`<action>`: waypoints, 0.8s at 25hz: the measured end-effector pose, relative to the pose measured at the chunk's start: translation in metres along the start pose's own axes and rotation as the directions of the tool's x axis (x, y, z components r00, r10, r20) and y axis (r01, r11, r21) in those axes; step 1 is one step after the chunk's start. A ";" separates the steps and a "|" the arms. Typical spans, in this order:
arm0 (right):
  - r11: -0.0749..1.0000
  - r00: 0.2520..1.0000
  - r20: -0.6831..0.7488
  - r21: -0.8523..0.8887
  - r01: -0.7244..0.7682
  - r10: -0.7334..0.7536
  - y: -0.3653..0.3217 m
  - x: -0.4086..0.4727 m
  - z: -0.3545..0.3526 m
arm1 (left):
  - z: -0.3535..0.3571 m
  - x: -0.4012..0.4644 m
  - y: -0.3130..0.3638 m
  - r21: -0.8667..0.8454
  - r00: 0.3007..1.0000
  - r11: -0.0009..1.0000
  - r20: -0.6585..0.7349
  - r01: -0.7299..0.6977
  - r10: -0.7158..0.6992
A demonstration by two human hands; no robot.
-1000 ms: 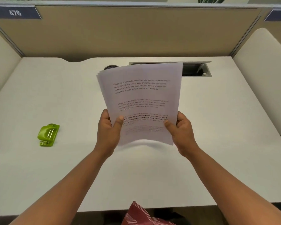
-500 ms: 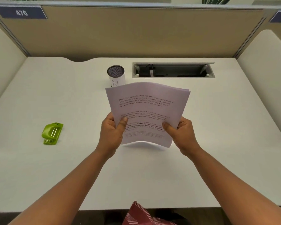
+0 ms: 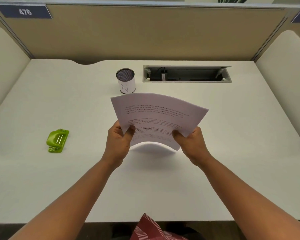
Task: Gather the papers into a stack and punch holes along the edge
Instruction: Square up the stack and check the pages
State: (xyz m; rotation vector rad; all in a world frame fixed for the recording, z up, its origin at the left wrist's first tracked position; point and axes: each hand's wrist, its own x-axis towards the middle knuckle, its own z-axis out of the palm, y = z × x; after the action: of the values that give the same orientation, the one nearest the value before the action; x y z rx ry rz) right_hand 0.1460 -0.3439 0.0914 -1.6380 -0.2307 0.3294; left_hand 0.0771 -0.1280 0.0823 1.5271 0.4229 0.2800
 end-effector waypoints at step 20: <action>0.990 0.993 -0.002 -0.069 -0.120 0.120 0.026 0.006 0.005 | -0.001 0.003 -0.017 0.074 0.995 0.995 0.073 0.069 -0.075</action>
State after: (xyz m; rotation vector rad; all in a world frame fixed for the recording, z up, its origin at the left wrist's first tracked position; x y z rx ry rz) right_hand 0.1485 -0.3400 0.0647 -1.7242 -0.1462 0.4184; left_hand 0.0780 -0.1263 0.0655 1.5836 0.4303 0.1513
